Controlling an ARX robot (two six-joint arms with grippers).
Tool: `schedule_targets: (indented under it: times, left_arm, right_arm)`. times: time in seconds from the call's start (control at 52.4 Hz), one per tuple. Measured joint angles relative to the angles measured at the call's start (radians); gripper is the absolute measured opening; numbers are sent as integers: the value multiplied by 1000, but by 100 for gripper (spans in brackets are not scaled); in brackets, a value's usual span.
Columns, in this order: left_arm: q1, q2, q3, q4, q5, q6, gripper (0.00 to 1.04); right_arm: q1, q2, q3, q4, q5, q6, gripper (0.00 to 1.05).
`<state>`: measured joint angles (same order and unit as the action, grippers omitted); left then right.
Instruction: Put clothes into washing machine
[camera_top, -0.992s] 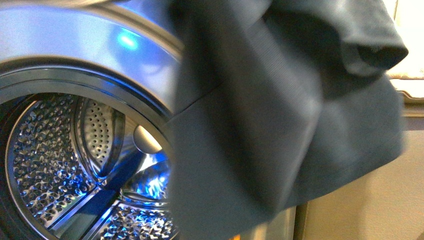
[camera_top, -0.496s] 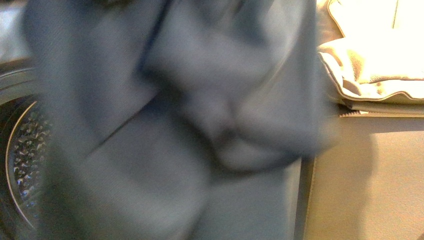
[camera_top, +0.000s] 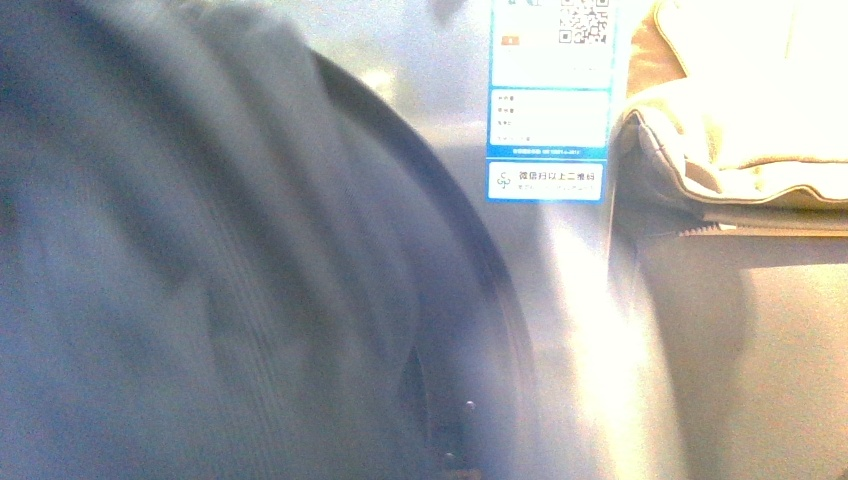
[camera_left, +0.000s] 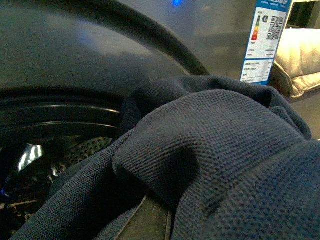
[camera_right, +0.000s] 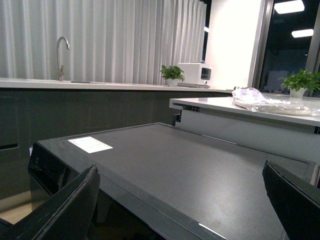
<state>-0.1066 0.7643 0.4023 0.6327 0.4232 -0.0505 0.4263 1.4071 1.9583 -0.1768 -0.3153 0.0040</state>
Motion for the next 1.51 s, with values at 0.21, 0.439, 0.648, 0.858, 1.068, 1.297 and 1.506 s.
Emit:
schedule_targets:
  times: [0.21, 0.439, 0.648, 0.858, 1.068, 1.297, 1.506]
  left_arm:
    - [83, -50, -58, 15, 51, -21, 9]
    - [129, 62, -106, 146, 50, -59, 9]
    - [131, 253, -107, 299, 19, -70, 9]
    - [114, 484, -79, 421, -23, -54, 9]
    - [71, 673, 4, 457, -73, -4, 9]
    - [43, 859, 147, 457, -140, 50, 9]
    - [39, 1022, 307, 423, -188, 75, 9]
  right_arm:
    - [0, 0, 0, 0, 0, 0, 97]
    - [0, 0, 0, 0, 0, 0, 97]
    - [0, 0, 0, 0, 0, 0, 97]
    - [0, 0, 0, 0, 0, 0, 97]
    - [0, 0, 0, 0, 0, 0, 97]
    - [0, 0, 0, 0, 0, 0, 97]
    - [0, 0, 0, 0, 0, 0, 97]
